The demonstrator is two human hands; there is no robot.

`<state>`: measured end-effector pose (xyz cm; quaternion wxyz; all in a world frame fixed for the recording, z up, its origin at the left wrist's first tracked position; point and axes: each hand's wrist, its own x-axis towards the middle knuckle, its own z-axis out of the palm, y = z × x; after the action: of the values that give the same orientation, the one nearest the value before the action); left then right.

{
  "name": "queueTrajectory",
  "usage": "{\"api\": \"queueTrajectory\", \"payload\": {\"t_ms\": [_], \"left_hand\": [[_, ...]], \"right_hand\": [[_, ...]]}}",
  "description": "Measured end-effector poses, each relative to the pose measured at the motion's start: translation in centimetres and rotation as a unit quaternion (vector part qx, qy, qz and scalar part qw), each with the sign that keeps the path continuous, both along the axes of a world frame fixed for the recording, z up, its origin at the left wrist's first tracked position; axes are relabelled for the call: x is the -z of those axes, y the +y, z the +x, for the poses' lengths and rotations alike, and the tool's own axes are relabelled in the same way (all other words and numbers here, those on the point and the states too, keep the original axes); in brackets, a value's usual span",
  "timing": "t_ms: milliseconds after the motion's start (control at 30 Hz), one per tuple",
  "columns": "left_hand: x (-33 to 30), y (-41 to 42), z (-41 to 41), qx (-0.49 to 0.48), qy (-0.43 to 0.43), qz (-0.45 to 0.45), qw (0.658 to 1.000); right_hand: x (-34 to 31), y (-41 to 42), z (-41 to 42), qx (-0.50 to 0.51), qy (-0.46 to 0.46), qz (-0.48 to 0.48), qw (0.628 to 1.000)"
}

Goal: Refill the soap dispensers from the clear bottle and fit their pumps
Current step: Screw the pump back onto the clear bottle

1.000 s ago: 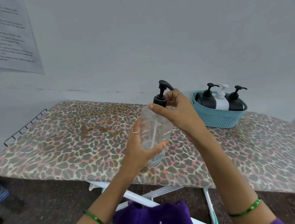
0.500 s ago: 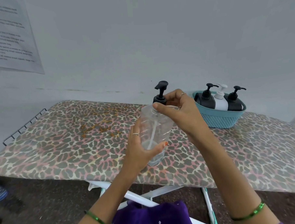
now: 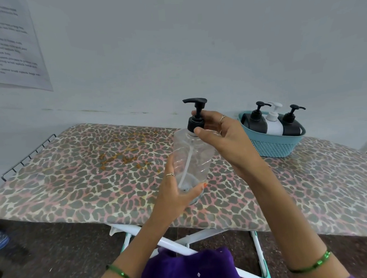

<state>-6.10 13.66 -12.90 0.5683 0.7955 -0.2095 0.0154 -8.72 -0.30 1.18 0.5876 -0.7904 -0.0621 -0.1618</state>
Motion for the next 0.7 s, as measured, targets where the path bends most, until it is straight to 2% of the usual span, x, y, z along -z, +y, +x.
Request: {"api": "queueTrajectory", "payload": {"t_ms": [200,300,467,567,700], "left_hand": [[0.0,0.0,-0.1,-0.004,-0.002,0.0,1.0],[0.2,0.1,0.0,-0.007,-0.012,0.001,1.0],[0.5,0.1,0.3,-0.013,-0.029,0.003,0.999],[0.5,0.1,0.3,-0.006,-0.025,-0.008,1.0],[0.3,0.2,0.2,-0.001,-0.027,-0.01,1.0]], "right_hand": [[0.4,1.7,0.5,0.093,-0.029,-0.003,0.995],[0.3,2.0,0.2,0.072,-0.022,-0.011,0.997],[0.0,0.9,-0.3,0.005,-0.021,0.066,0.998],[-0.3,0.5,-0.4,-0.003,-0.016,0.021,1.0],[-0.1,0.8,-0.1,0.053,-0.027,-0.026,0.998]]}}
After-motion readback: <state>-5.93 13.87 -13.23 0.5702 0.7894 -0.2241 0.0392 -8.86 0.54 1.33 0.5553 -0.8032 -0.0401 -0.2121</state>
